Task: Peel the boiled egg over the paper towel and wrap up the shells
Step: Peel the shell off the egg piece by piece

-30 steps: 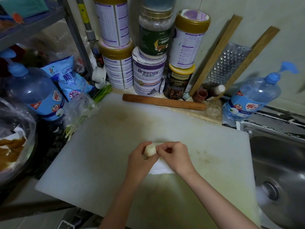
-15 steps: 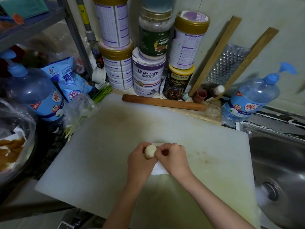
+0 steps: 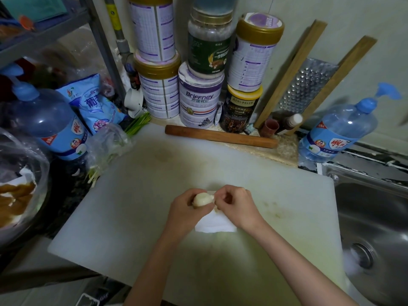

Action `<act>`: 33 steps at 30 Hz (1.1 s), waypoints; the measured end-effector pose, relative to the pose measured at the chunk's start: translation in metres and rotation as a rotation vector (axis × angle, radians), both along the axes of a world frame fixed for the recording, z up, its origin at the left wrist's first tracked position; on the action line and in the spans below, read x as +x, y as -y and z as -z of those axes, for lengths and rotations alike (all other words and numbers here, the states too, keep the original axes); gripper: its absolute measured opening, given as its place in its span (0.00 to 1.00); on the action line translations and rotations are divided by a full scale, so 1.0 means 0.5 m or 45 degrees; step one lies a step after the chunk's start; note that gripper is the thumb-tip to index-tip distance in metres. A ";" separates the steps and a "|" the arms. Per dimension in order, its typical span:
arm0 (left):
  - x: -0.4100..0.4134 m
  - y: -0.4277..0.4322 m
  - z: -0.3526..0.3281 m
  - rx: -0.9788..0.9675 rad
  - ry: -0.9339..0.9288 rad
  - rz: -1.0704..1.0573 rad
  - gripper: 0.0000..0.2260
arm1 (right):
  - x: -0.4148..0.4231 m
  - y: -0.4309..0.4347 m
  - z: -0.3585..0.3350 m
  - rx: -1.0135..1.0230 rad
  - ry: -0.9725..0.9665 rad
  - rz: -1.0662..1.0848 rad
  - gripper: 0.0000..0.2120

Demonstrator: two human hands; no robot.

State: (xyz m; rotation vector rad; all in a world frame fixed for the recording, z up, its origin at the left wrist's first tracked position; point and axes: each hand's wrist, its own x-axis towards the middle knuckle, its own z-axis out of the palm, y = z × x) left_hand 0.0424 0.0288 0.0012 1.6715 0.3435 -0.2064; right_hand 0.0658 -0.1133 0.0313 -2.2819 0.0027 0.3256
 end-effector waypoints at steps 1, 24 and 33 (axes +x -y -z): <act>0.000 -0.004 0.001 -0.044 -0.004 0.008 0.11 | 0.003 0.005 0.003 0.013 -0.013 0.014 0.05; -0.008 -0.020 0.032 -0.821 -0.318 -0.064 0.10 | 0.003 0.003 0.044 -0.001 0.101 0.331 0.07; -0.012 -0.023 0.048 -1.015 -0.306 -0.071 0.10 | -0.002 0.017 0.060 -0.078 0.098 0.286 0.08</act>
